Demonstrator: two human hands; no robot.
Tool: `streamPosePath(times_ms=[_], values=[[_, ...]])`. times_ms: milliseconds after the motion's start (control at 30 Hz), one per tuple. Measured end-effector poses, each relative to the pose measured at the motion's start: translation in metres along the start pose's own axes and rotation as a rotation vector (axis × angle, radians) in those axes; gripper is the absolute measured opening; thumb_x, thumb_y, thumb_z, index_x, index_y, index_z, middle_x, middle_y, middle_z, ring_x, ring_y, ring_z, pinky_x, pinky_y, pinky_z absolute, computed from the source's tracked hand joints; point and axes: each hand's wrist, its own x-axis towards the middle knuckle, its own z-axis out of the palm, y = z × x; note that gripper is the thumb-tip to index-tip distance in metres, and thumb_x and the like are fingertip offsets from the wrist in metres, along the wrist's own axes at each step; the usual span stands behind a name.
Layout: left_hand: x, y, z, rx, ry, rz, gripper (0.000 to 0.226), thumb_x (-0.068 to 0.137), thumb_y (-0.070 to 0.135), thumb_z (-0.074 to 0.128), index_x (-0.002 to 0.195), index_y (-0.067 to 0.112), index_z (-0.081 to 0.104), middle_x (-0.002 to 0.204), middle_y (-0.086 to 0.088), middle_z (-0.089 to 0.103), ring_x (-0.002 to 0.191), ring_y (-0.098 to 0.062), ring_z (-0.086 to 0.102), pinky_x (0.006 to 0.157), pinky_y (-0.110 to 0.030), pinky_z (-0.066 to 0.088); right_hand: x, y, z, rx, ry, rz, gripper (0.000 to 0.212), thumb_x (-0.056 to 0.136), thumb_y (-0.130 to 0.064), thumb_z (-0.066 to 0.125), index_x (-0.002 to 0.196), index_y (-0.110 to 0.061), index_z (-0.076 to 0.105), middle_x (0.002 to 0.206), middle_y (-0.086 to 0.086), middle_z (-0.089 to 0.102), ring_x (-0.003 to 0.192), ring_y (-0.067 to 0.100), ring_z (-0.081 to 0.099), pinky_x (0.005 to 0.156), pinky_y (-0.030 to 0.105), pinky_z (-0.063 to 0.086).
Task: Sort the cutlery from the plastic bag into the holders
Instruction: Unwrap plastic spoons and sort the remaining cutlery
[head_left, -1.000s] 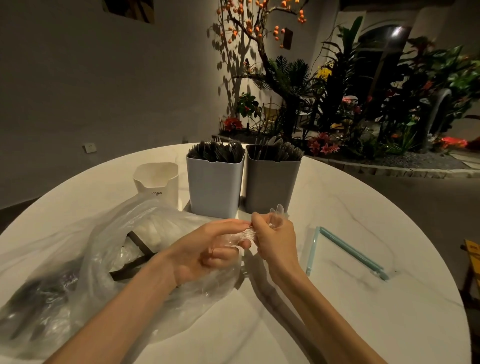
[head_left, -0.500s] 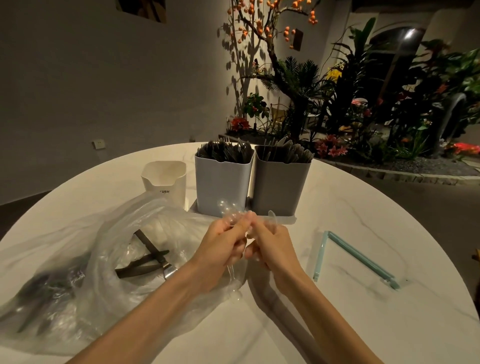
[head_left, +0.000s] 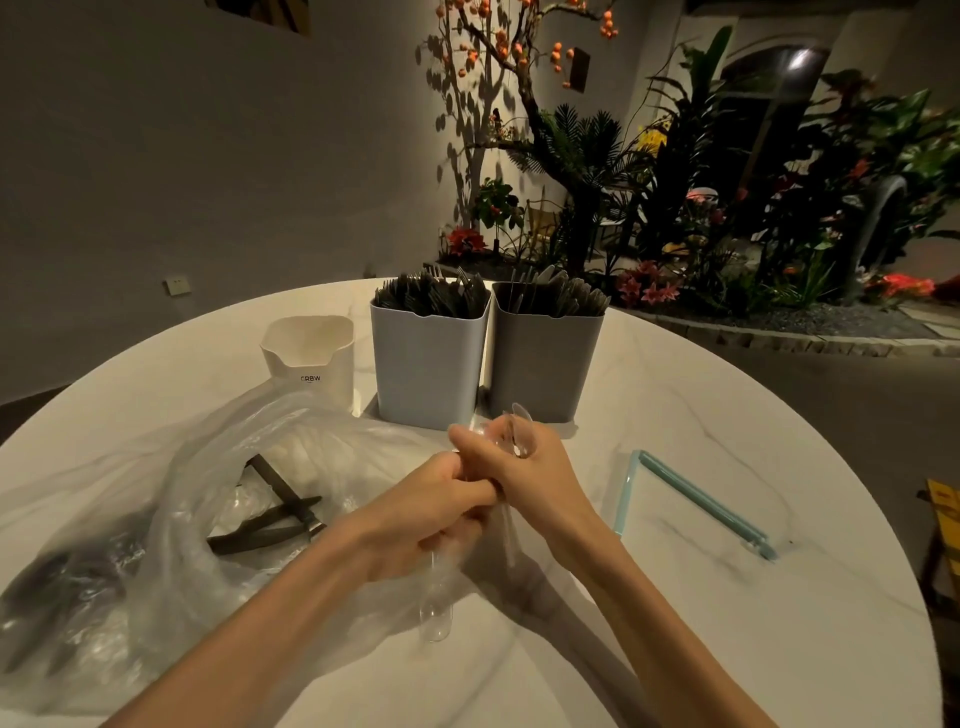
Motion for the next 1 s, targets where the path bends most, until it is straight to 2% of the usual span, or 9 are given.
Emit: streamPosePath(times_ms=[167, 267, 400, 533, 633, 733, 800, 867, 1000], values=[[0.002, 0.0, -0.002, 0.041, 0.059, 0.048, 0.017, 0.098, 0.004, 0.056, 0.085, 0.005, 0.067, 0.057, 0.0, 0.05, 0.046, -0.007, 0.04, 0.042, -0.017, 0.031, 0.004, 0.004, 0.002, -0.021, 0.077, 0.03, 0.042, 0.092, -0.052, 0.063, 0.083, -0.011, 0.065, 0.074, -0.002, 0.067, 0.08, 0.013, 0.069, 0.066, 0.016, 0.055], [0.004, -0.002, -0.001, 0.044, 0.083, 0.078, 0.01, 0.096, 0.002, 0.061, 0.101, 0.0, 0.069, 0.052, 0.007, 0.056, 0.043, -0.003, 0.047, 0.043, -0.014, 0.036, 0.004, 0.005, 0.002, -0.038, 0.078, 0.064, 0.046, 0.095, -0.053, 0.057, 0.092, -0.008, 0.065, 0.079, -0.002, 0.066, 0.084, 0.013, 0.069, 0.064, 0.014, 0.054], [-0.002, 0.001, -0.001, -0.013, 0.036, 0.078, 0.035, 0.09, 0.012, 0.072, 0.124, 0.01, 0.062, 0.061, 0.005, 0.066, 0.046, -0.005, 0.058, 0.044, -0.014, 0.043, 0.008, 0.004, -0.007, 0.043, 0.219, 0.134, 0.045, 0.1, -0.049, 0.05, 0.118, -0.01, 0.063, 0.09, -0.004, 0.066, 0.09, 0.005, 0.066, 0.07, 0.016, 0.049], [0.0, 0.004, -0.008, -0.153, 0.053, 0.133, 0.03, 0.093, 0.019, 0.068, 0.123, 0.015, 0.064, 0.055, 0.004, 0.046, 0.04, -0.004, 0.033, 0.035, -0.015, 0.03, 0.009, -0.001, -0.022, 0.227, 0.262, 0.194, 0.04, 0.103, -0.035, 0.049, 0.075, -0.008, 0.058, 0.067, 0.007, 0.065, 0.064, 0.017, 0.068, 0.07, 0.034, 0.055], [0.007, 0.0, -0.012, -0.259, 0.176, 0.191, 0.03, 0.094, 0.023, 0.068, 0.122, 0.013, 0.065, 0.063, 0.002, 0.045, 0.043, -0.004, 0.032, 0.034, -0.015, 0.029, 0.008, -0.007, -0.025, 0.567, 0.162, 0.329, 0.027, 0.102, -0.027, 0.057, 0.089, -0.003, 0.056, 0.068, 0.01, 0.063, 0.06, 0.022, 0.07, 0.063, 0.033, 0.061], [0.016, -0.005, -0.017, -0.378, 0.292, 0.236, 0.032, 0.094, 0.025, 0.068, 0.121, 0.009, 0.063, 0.064, 0.001, 0.043, 0.039, -0.006, 0.03, 0.032, -0.017, 0.024, 0.004, -0.009, -0.021, 0.765, -0.036, 0.442, 0.031, 0.097, -0.034, 0.065, 0.084, -0.011, 0.047, 0.061, 0.001, 0.046, 0.049, 0.008, 0.046, 0.044, 0.017, 0.047], [0.019, -0.006, -0.018, -0.404, 0.362, 0.257, 0.029, 0.095, 0.025, 0.066, 0.119, 0.008, 0.063, 0.057, 0.003, 0.043, 0.037, -0.006, 0.029, 0.035, -0.019, 0.02, 0.0, -0.012, -0.016, 0.688, -0.133, 0.458, 0.038, 0.092, -0.045, 0.067, 0.079, -0.017, 0.044, 0.06, -0.004, 0.032, 0.049, 0.005, 0.028, 0.038, 0.012, 0.028], [0.02, -0.008, -0.02, -0.376, 0.439, 0.283, 0.023, 0.096, 0.025, 0.066, 0.115, 0.012, 0.065, 0.057, 0.001, 0.046, 0.04, -0.008, 0.032, 0.038, -0.021, 0.023, -0.005, -0.017, -0.008, 0.518, -0.204, 0.414, 0.047, 0.086, -0.056, 0.07, 0.082, -0.015, 0.046, 0.061, -0.005, 0.027, 0.049, 0.007, 0.022, 0.039, 0.015, 0.022], [0.021, -0.011, -0.017, -0.34, 0.453, 0.311, 0.019, 0.09, 0.033, 0.073, 0.105, 0.02, 0.068, 0.085, -0.032, 0.062, 0.072, -0.03, 0.049, 0.057, -0.034, 0.034, -0.015, -0.021, 0.006, 0.275, -0.304, 0.271, 0.048, 0.079, -0.059, 0.077, 0.087, -0.018, 0.053, 0.058, -0.004, 0.026, 0.049, 0.011, 0.016, 0.045, 0.025, 0.012]])
